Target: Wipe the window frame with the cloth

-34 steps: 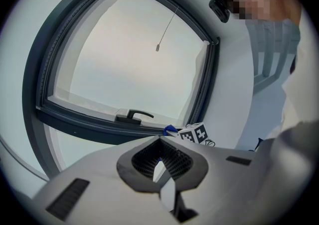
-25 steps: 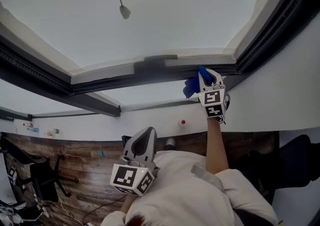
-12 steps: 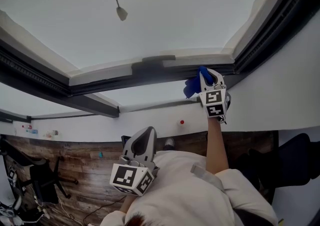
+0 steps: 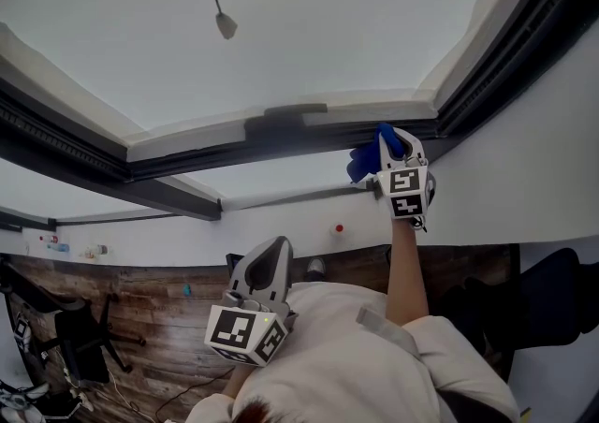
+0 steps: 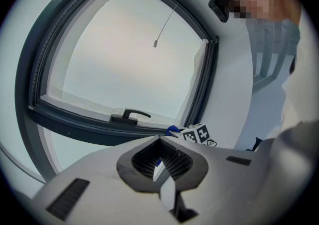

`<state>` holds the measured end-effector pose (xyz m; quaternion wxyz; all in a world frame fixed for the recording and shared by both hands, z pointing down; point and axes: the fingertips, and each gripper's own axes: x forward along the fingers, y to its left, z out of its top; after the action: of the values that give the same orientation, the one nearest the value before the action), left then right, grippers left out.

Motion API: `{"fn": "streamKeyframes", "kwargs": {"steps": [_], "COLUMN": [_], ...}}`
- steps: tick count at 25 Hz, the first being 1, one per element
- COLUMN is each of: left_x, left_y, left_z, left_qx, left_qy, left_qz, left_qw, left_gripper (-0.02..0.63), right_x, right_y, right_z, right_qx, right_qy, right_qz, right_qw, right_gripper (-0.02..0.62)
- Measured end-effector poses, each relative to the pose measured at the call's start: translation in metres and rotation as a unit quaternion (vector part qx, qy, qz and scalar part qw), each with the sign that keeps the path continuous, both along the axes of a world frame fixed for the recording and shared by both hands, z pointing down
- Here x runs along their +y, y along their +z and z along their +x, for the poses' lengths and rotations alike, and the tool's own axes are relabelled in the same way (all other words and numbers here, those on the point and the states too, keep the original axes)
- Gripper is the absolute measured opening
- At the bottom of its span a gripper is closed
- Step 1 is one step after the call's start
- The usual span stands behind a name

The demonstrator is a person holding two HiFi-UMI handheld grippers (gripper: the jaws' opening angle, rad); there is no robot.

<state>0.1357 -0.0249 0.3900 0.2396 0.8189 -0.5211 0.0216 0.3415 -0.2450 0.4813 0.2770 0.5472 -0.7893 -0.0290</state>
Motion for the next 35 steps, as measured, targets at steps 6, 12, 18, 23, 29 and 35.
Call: {"fn": "streamKeyframes", "kwargs": {"steps": [6,12,18,23,29,35], "left_x": [-0.003,-0.006,-0.009,-0.01,-0.012,-0.014], "left_y": [0.001,0.001,0.001,0.001,0.001,0.001], "left_z": [0.001,0.0,-0.001,0.0,-0.002,-0.003], "left_qx": [0.001,0.003,0.004,0.005,0.006,0.008], "left_qy": [0.004,0.006,0.009,0.012,0.012,0.012], "left_qz": [-0.001,-0.002,-0.003,-0.002,-0.002,-0.001], "left_qw": [1.0,1.0,0.9999,0.9999,0.9999,0.9999], "left_gripper": [0.005,0.005,0.005,0.005,0.006,0.005], "right_x": [-0.001,-0.002,-0.002,-0.002,-0.003,-0.004], "right_y": [0.0,0.0,0.0,-0.001,-0.001,-0.001], "right_z": [0.004,0.01,0.012,0.019,0.026,0.03], "right_qx": [0.001,0.001,0.001,0.001,-0.001,-0.006], "right_qy": [0.006,0.014,0.019,0.028,0.039,0.045], "right_qz": [0.0,0.0,-0.001,-0.001,-0.002,-0.002], "right_qw": [1.0,1.0,1.0,1.0,0.999,0.999], "right_gripper": [0.049,0.051,0.049,0.05,0.049,0.05]}}
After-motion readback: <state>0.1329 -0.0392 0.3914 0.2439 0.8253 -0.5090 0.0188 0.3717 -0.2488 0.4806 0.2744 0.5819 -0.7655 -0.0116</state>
